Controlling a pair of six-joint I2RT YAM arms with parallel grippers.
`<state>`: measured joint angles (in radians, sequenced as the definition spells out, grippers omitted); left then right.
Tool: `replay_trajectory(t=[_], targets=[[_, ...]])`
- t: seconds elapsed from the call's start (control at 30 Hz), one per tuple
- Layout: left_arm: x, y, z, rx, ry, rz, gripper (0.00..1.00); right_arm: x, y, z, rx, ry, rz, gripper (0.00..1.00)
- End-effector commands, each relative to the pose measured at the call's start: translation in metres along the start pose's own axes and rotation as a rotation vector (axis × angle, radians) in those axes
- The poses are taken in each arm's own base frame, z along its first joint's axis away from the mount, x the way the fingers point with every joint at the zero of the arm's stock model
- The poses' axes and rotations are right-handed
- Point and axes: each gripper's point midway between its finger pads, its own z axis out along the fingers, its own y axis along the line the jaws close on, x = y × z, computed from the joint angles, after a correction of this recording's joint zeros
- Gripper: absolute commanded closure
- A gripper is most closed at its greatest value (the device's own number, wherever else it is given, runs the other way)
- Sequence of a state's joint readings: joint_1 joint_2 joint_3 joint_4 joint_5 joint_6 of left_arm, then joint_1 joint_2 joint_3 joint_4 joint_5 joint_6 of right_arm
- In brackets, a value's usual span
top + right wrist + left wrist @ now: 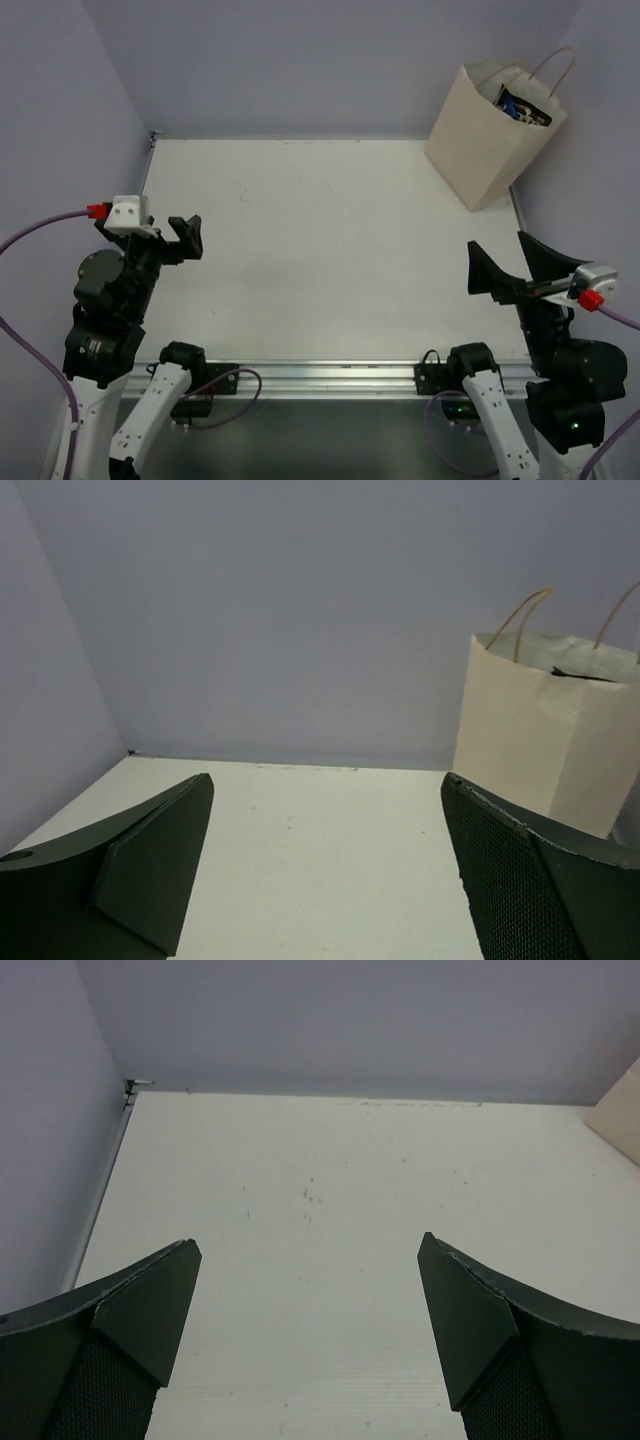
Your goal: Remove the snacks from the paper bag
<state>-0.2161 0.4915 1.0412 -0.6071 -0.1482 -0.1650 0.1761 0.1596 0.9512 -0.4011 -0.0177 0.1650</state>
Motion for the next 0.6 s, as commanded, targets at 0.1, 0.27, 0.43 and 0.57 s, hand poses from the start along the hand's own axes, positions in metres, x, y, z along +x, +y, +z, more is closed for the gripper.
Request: replay_trajectory(t=[0.1, 0.27, 0.43, 0.57], targets=[[0.020, -0.010, 0.021, 0.045, 0.051, -0.014, 0.00, 0.033, 0.027, 0.041, -0.128, 0.195, 0.116, 0.01], [0.035, -0.018, 0.030, 0.077, 0.098, -0.033, 0.00, 0.045, 0.025, 0.085, -0.083, 0.265, 0.218, 0.01], [0.049, -0.026, 0.038, 0.117, 0.132, -0.062, 0.00, 0.089, 0.010, 0.147, -0.022, 0.435, 0.159, 0.01], [0.057, -0.026, 0.043, 0.114, 0.151, -0.063, 0.00, 0.099, -0.005, 0.191, 0.024, 0.472, 0.076, 0.01]])
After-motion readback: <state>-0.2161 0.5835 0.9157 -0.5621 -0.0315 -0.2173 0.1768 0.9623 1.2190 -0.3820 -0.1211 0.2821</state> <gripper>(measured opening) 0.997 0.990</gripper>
